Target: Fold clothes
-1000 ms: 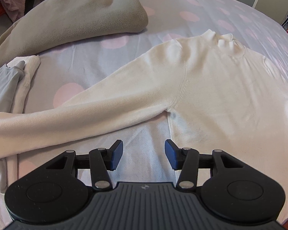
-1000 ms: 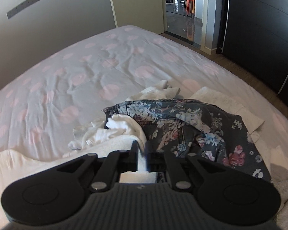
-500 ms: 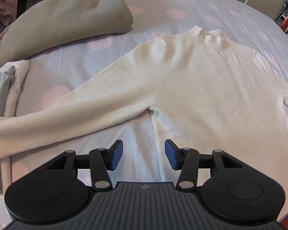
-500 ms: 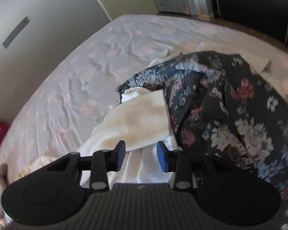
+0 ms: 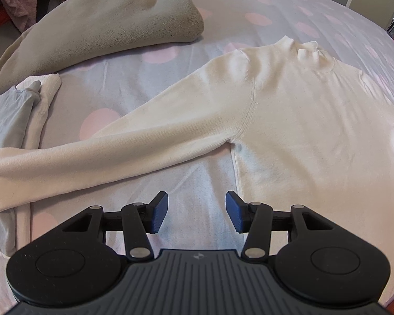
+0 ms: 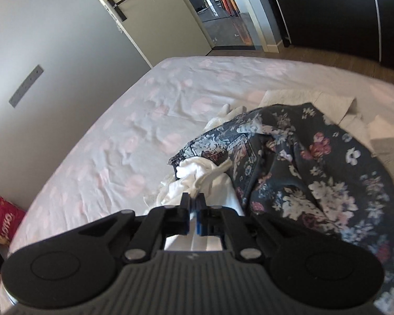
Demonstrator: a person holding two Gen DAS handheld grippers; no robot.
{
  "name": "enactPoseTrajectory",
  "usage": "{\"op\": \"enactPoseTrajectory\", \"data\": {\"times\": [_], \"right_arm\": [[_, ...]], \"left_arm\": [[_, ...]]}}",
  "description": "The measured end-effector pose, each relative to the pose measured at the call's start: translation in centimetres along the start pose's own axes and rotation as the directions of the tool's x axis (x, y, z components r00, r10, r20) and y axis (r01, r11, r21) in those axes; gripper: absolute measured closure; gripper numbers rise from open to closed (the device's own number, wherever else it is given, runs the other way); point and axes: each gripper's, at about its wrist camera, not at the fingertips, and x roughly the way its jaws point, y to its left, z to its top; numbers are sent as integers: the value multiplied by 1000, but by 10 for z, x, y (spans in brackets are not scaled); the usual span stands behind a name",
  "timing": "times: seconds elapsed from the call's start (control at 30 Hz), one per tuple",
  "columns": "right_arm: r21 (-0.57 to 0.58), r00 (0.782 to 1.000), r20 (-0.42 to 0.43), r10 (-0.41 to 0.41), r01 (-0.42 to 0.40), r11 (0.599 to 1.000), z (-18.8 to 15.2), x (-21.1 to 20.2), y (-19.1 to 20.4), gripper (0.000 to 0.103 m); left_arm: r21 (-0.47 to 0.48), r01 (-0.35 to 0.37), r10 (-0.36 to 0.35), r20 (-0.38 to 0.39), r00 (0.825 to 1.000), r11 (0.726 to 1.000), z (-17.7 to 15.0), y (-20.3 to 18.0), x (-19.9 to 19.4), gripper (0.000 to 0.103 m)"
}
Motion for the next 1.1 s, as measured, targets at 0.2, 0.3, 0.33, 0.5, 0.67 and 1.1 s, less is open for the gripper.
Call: {"op": "enactPoseTrajectory", "data": {"times": [0.2,0.3,0.33,0.5,0.67,1.1], "right_arm": [[-22,995,-40,-86,86,996,-13,22,-18,98],[-26,992,-28,-122,122,992,-21,19,-22,87],[-48,990,-12,-140,139,989,-23,16,-20,85],[-169,994,43,-96,102,980,-34,-17,0,82],[-289,997,-73,34,-54,956,-77,-32,38,81],[-486,773,-631,-74,-319,814,-254,28,95,70]], "left_arm": [[-9,24,-24,-7,1000,1000,-9,5,-3,56],[-1,38,-38,-4,999,999,-15,10,-12,56],[3,38,-38,-4,999,999,-16,12,-15,56],[-1,70,-70,-9,997,998,-24,16,-28,56],[27,119,-117,-55,992,993,-41,0,-33,56],[105,131,-82,-377,923,986,-104,-40,10,56]]}}
